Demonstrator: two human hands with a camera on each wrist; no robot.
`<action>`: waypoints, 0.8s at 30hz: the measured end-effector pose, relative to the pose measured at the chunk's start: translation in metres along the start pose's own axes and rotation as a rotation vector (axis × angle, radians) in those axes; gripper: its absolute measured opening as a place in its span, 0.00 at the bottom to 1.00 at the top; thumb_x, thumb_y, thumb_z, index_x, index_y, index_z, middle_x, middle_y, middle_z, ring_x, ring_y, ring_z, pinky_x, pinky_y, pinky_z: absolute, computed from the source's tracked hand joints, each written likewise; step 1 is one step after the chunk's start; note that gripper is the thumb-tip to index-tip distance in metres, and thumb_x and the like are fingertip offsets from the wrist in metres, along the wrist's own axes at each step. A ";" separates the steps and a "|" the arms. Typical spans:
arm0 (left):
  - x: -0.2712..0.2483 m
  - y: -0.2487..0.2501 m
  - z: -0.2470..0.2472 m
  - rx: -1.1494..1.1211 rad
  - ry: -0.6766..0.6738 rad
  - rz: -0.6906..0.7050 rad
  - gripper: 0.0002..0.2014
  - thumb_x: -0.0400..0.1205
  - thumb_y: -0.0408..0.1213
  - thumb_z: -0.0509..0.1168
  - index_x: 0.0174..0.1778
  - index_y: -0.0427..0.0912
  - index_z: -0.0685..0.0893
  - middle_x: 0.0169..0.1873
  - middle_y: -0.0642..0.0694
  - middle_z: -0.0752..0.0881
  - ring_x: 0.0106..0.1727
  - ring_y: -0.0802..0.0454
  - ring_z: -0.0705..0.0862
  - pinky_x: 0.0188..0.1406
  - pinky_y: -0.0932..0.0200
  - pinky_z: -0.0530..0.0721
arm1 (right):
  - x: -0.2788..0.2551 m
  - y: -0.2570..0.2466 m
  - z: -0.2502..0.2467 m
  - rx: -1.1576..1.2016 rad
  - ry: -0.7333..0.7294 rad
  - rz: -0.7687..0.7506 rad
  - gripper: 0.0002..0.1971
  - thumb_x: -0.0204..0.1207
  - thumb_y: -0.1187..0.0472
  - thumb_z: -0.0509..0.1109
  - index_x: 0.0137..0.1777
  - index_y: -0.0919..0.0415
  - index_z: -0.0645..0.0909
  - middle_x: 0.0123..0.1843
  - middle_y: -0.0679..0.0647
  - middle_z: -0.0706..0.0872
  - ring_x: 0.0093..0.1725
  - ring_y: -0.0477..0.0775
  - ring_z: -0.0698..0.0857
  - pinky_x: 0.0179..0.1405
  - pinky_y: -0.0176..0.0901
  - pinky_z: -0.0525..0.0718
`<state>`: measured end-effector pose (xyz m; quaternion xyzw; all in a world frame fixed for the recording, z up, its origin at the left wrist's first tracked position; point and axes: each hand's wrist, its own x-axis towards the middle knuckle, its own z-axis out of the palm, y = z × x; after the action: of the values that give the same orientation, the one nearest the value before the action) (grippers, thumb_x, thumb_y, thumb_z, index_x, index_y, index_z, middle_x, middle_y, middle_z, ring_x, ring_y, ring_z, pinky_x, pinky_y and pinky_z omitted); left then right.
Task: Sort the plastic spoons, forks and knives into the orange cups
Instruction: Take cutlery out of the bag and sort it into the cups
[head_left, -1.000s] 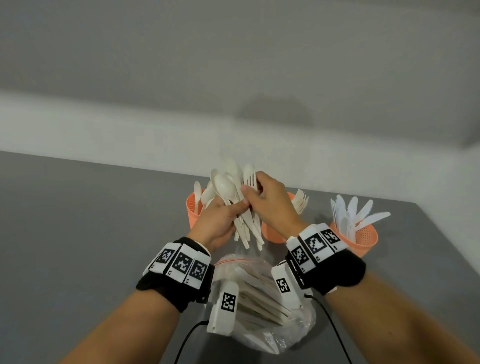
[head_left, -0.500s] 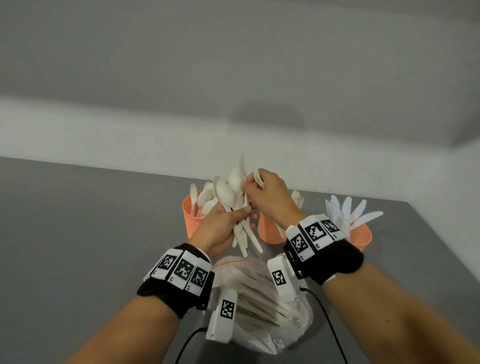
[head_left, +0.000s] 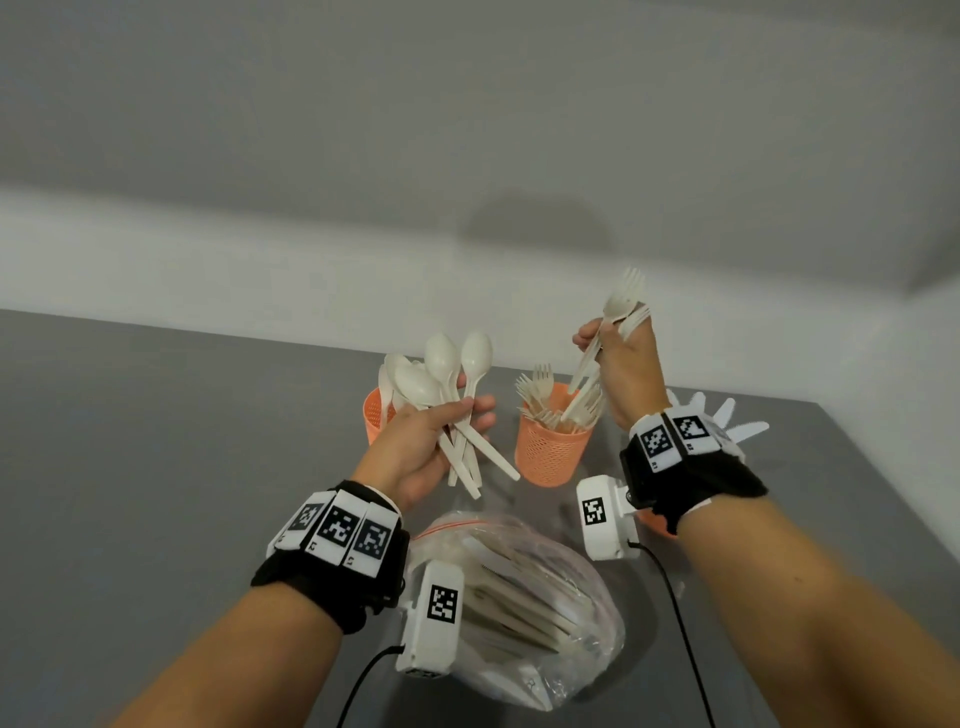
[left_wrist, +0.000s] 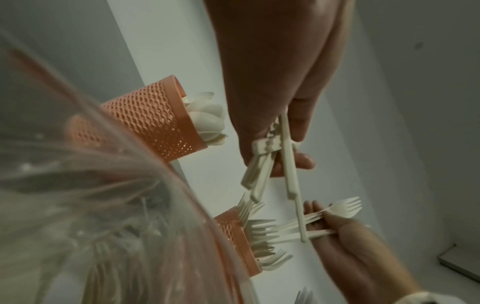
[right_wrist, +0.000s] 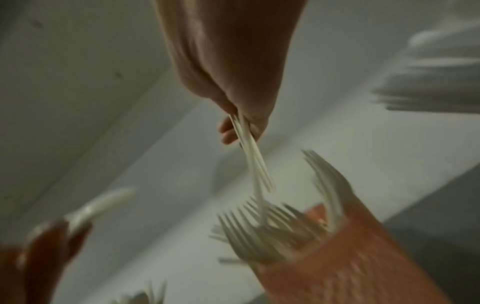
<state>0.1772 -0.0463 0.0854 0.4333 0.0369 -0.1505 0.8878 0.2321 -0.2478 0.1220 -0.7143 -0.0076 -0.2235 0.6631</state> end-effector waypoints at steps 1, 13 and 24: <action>0.000 0.000 0.001 0.006 -0.007 -0.001 0.11 0.81 0.25 0.60 0.48 0.46 0.81 0.37 0.42 0.91 0.33 0.52 0.90 0.35 0.57 0.89 | -0.001 0.008 0.000 -0.013 0.016 0.000 0.08 0.83 0.70 0.50 0.56 0.64 0.68 0.38 0.51 0.80 0.41 0.48 0.84 0.50 0.38 0.82; 0.003 0.004 0.002 0.044 -0.033 0.020 0.09 0.81 0.24 0.59 0.52 0.41 0.79 0.35 0.42 0.91 0.30 0.53 0.88 0.33 0.59 0.89 | 0.018 0.010 0.000 0.030 0.052 -0.082 0.08 0.85 0.67 0.49 0.56 0.57 0.67 0.39 0.49 0.79 0.41 0.48 0.84 0.52 0.37 0.82; 0.007 0.000 0.000 0.067 -0.029 0.002 0.11 0.82 0.24 0.60 0.59 0.38 0.77 0.37 0.43 0.91 0.32 0.53 0.89 0.34 0.58 0.88 | 0.005 0.029 0.004 -0.094 -0.190 0.113 0.07 0.78 0.72 0.61 0.50 0.60 0.71 0.34 0.54 0.78 0.36 0.53 0.84 0.47 0.45 0.85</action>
<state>0.1842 -0.0480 0.0842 0.4605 0.0183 -0.1569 0.8735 0.2464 -0.2490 0.0958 -0.7620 -0.0198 -0.1172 0.6365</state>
